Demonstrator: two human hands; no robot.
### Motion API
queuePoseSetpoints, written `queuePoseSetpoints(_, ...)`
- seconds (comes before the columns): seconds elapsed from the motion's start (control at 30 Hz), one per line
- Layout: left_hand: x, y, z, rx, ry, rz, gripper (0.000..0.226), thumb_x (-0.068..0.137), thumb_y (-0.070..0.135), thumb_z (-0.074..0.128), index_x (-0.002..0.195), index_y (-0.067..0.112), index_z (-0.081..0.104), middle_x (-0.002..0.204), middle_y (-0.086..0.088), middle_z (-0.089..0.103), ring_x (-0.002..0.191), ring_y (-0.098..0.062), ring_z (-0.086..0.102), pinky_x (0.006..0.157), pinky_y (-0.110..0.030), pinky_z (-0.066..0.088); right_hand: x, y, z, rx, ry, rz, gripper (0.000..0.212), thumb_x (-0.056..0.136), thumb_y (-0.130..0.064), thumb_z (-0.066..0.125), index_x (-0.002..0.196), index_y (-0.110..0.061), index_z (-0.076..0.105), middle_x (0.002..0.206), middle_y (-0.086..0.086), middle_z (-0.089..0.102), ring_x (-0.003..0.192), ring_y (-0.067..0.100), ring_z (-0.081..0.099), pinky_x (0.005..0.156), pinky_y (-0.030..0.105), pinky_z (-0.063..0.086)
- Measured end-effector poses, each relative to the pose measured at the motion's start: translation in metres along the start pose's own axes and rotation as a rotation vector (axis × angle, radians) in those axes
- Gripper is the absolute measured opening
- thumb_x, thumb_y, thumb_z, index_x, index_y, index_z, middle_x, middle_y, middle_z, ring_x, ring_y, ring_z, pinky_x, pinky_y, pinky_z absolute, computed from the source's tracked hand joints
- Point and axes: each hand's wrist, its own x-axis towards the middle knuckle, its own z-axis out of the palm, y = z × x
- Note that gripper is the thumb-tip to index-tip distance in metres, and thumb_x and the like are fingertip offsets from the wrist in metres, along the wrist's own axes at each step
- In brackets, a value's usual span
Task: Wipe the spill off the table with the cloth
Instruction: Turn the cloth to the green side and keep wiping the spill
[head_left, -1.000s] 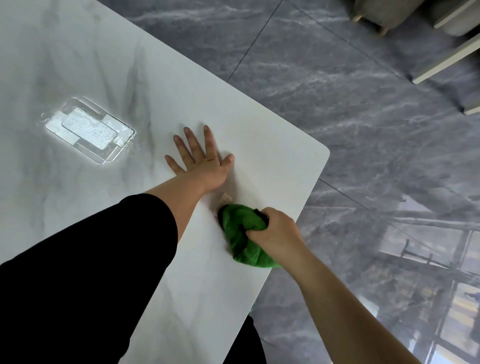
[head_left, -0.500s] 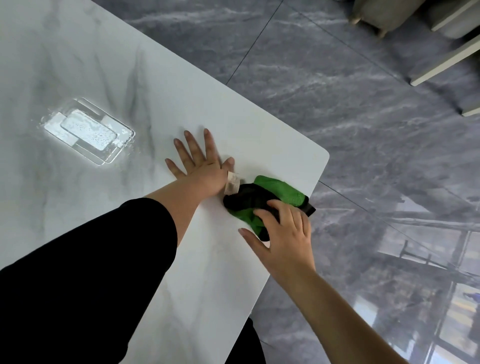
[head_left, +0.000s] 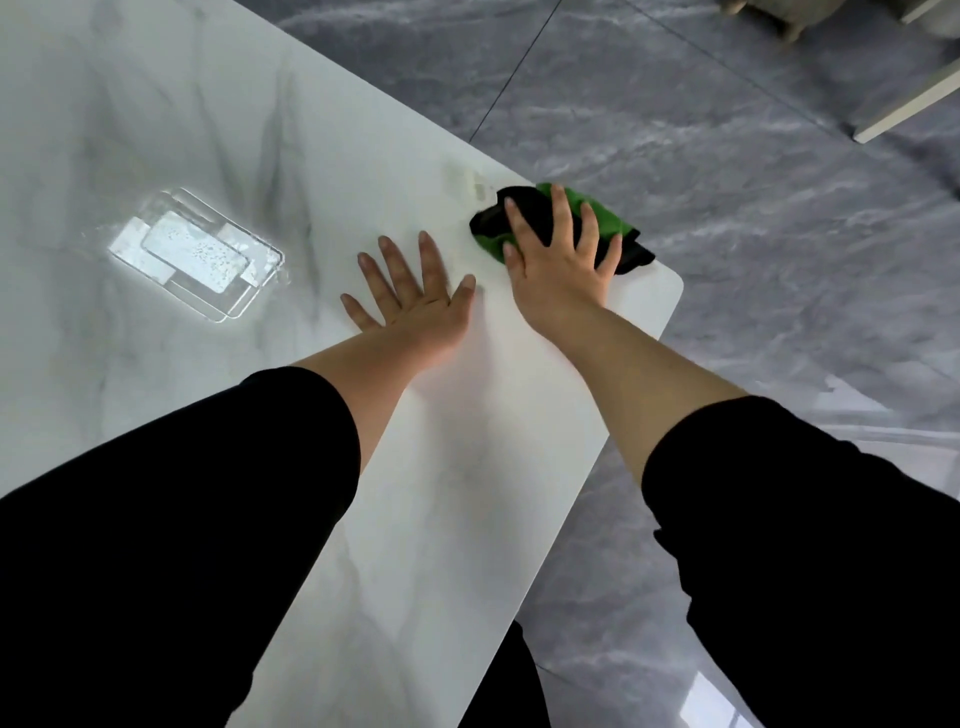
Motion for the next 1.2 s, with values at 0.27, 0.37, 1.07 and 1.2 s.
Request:
queuePoseSetpoints(0.27, -0.008, 0.005, -0.007, 0.014, -0.026, -0.007, 0.093, 0.082, 0.082, 0.022, 0.147, 0.037, -0.027, 0.155, -0.006, -0.038, 0.140, -0.030, -0.038, 0.106, -0.062, -0.021, -0.145, -0.006, 0.046, -0.058, 0.027, -0.199, 0.048, 0.097, -0.051, 0.036, 0.144, -0.051, 0.027, 0.159, 0.001, 0.019, 0.142, 0.032, 0.020, 0.111, 0.061, 0.011)
queuePoseSetpoints(0.37, -0.013, 0.005, -0.015, 0.087, -0.097, 0.004, 0.120, 0.070, 0.089, 0.041, 0.142, 0.033, -0.037, 0.149, -0.009, -0.046, 0.136, -0.032, -0.042, 0.105, -0.063, -0.021, -0.212, 0.007, 0.070, -0.130, 0.085, -0.342, 0.049, 0.094, -0.050, 0.045, 0.142, -0.049, 0.035, 0.153, 0.001, 0.033, 0.135, 0.032, 0.037, 0.107, 0.061, 0.026)
queuePoseSetpoints(1.07, -0.028, -0.001, -0.014, 0.264, 0.023, 0.077, 0.126, 0.070, 0.070, 0.066, 0.151, 0.031, -0.022, 0.158, -0.013, -0.030, 0.144, -0.034, -0.028, 0.114, -0.058, -0.011, -0.135, 0.018, 0.042, -0.160, 0.147, -0.107, 0.077, 0.084, -0.023, 0.063, 0.148, -0.042, 0.024, 0.121, 0.005, 0.038, 0.103, 0.027, 0.032, 0.093, 0.056, 0.035)
queuePoseSetpoints(1.2, -0.058, -0.029, -0.010, 0.388, 0.006, 0.201, 0.116, 0.077, 0.066, 0.064, 0.152, 0.033, -0.019, 0.160, -0.010, -0.025, 0.147, -0.032, -0.022, 0.115, -0.056, -0.007, -0.197, 0.017, 0.055, -0.162, 0.137, -0.187, 0.080, 0.067, -0.019, 0.076, 0.140, -0.036, 0.045, 0.111, 0.006, 0.040, 0.094, 0.027, 0.034, 0.087, 0.057, 0.041)
